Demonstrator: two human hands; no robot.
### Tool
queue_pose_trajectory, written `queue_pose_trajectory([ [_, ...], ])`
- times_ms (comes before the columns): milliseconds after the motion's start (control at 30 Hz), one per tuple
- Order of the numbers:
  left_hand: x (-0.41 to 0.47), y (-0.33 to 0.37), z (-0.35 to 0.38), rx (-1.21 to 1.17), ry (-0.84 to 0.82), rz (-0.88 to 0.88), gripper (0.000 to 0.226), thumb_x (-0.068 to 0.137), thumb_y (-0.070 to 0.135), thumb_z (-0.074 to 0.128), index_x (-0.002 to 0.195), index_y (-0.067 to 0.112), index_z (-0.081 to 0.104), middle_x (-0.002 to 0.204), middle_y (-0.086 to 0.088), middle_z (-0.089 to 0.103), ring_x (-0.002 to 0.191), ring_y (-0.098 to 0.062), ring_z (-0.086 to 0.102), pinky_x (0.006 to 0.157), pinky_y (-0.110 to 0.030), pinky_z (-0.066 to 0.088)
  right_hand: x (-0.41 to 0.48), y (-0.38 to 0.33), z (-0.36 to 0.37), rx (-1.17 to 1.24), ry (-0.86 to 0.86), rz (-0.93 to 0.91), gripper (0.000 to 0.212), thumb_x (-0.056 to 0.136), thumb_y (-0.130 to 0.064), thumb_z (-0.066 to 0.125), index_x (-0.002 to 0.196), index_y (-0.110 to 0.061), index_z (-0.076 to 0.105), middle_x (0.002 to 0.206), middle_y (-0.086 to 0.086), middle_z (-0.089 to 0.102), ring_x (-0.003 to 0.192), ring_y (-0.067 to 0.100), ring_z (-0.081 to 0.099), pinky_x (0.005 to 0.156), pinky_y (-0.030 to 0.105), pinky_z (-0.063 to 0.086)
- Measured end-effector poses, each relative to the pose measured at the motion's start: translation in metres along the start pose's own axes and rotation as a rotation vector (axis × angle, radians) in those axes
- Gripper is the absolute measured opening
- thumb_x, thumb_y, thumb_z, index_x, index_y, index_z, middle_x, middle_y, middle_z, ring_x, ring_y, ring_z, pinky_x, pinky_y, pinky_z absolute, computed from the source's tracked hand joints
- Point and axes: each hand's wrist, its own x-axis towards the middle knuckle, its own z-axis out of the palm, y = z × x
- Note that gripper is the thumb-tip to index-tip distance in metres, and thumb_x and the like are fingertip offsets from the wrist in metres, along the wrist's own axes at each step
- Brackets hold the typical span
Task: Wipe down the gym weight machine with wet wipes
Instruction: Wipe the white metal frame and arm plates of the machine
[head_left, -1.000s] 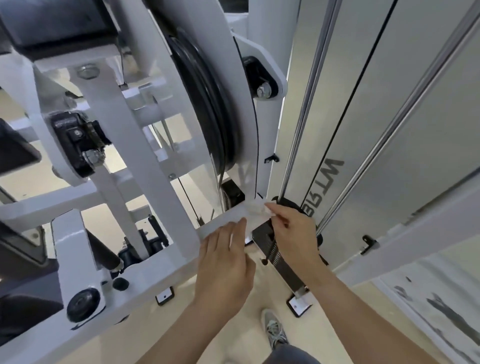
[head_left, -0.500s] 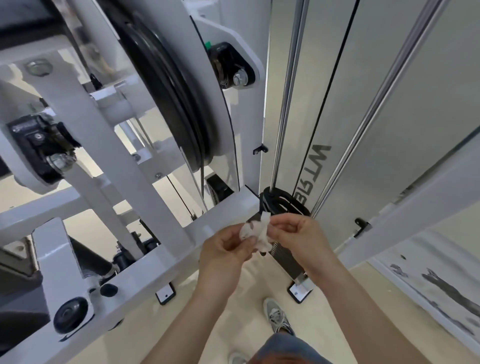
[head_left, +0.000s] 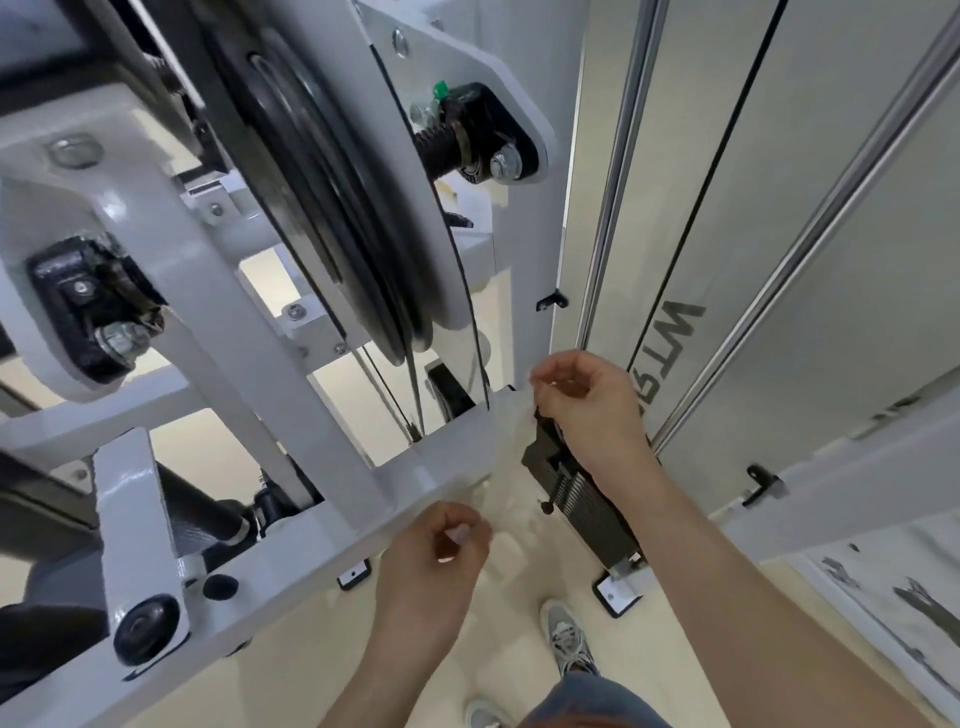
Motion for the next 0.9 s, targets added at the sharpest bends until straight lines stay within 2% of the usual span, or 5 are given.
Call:
queue_pose_trajectory([
  [200,0.004,0.021,0.01,-0.352,-0.115,-0.046,0.037,0.069,0.014,0.076,0.103,0.022,0.062,0.098,0.008,0.073,0.094,-0.005,0.067,0.068,-0.015,0.049,0.006,0.0,-0.003,0.297,-0.254,0.153,0.025,0.087,0.013,0.059,0.086,-0.012,0.063,0.081,0.003,0.066,0.076,0.022,0.064,0.071,0.038,0.058],
  [300,0.014,0.036,0.028,-0.339,-0.095,-0.048,0.019,0.084,0.022,0.076,0.1,0.023,0.067,0.087,0.006,0.073,0.08,-0.01,0.067,0.068,-0.016,0.048,0.0,0.007,-0.01,0.388,-0.316,0.251,0.019,0.09,0.01,0.056,0.096,-0.007,0.061,0.086,0.008,0.066,0.081,0.024,0.061,0.071,0.035,0.053],
  [533,0.026,0.047,0.043,-0.307,0.082,0.018,0.041,0.093,0.031,0.062,0.076,-0.006,0.061,0.062,-0.006,0.053,0.058,-0.014,0.045,0.057,-0.029,0.037,-0.009,0.021,-0.03,0.054,-0.381,0.3,0.041,0.091,-0.054,0.056,0.116,-0.024,0.066,0.099,0.011,0.071,0.081,0.028,0.067,0.077,0.041,0.057],
  [733,0.026,0.043,0.045,-0.199,0.195,0.05,0.045,0.098,0.029,0.053,0.069,-0.005,0.048,0.058,-0.008,0.044,0.051,-0.01,0.039,0.05,-0.019,0.032,-0.015,0.029,-0.019,-0.324,-0.006,-0.012,0.02,0.091,-0.027,0.068,0.108,-0.017,0.069,0.076,-0.006,0.064,0.071,0.01,0.059,0.075,0.031,0.054],
  [900,0.028,0.029,0.042,-0.147,0.314,0.027,0.038,0.098,0.036,0.05,0.078,0.006,0.059,0.066,-0.007,0.066,0.063,-0.025,0.061,0.065,-0.038,0.052,-0.046,0.035,0.002,-0.507,0.262,-0.107,0.04,0.092,-0.039,0.06,0.123,-0.013,0.056,0.109,-0.004,0.046,0.089,0.006,0.046,0.072,0.005,0.037],
])
